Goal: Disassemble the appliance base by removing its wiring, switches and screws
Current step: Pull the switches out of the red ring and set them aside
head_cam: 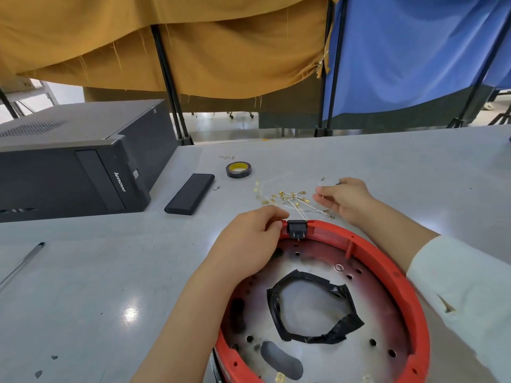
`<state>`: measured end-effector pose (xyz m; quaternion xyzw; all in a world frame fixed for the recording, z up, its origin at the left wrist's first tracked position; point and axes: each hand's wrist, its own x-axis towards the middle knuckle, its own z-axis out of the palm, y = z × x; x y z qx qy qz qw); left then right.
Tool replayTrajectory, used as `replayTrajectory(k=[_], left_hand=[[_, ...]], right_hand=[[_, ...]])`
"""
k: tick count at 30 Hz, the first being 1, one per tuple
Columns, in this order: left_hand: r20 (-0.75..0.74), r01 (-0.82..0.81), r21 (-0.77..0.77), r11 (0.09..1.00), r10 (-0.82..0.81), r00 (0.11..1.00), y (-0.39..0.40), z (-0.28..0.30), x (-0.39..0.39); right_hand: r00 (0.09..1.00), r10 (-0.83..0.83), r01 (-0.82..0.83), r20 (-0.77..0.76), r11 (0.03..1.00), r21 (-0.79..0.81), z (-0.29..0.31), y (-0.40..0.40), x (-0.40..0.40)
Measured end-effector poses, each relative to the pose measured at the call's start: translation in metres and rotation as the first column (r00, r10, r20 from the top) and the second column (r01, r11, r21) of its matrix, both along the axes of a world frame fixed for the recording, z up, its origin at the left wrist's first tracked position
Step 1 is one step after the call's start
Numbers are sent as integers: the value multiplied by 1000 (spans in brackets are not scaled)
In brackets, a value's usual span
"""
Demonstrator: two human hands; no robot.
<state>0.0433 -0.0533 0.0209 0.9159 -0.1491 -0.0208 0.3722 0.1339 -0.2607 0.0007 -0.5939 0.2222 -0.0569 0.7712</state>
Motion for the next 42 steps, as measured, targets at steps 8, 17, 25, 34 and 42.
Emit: replayTrajectory(k=[8,17,25,34,42], left_hand=[[15,6,-2,1000,-6,1000,1,1,0],[14,18,-10,1000,-18,1000,0,0,0],[23,9,-3,1000,-8,1000,0,1,1],[30,16,-8,1000,-16,999,1,2,-1],[44,18,1,1000,-18,999,0,1,-1]], right_hand=[[999,-33,34,14,998,-44,-4,0,-2],[988,156,-63,1,407,-911,17,-32,-17],[896,419,-196,-148,73,-978,15,-78,-42],[886,414,-37,-209,-386,-922,3,-70,-62],[910,281,-138,-306,-489,-861,-23,-73,-76]])
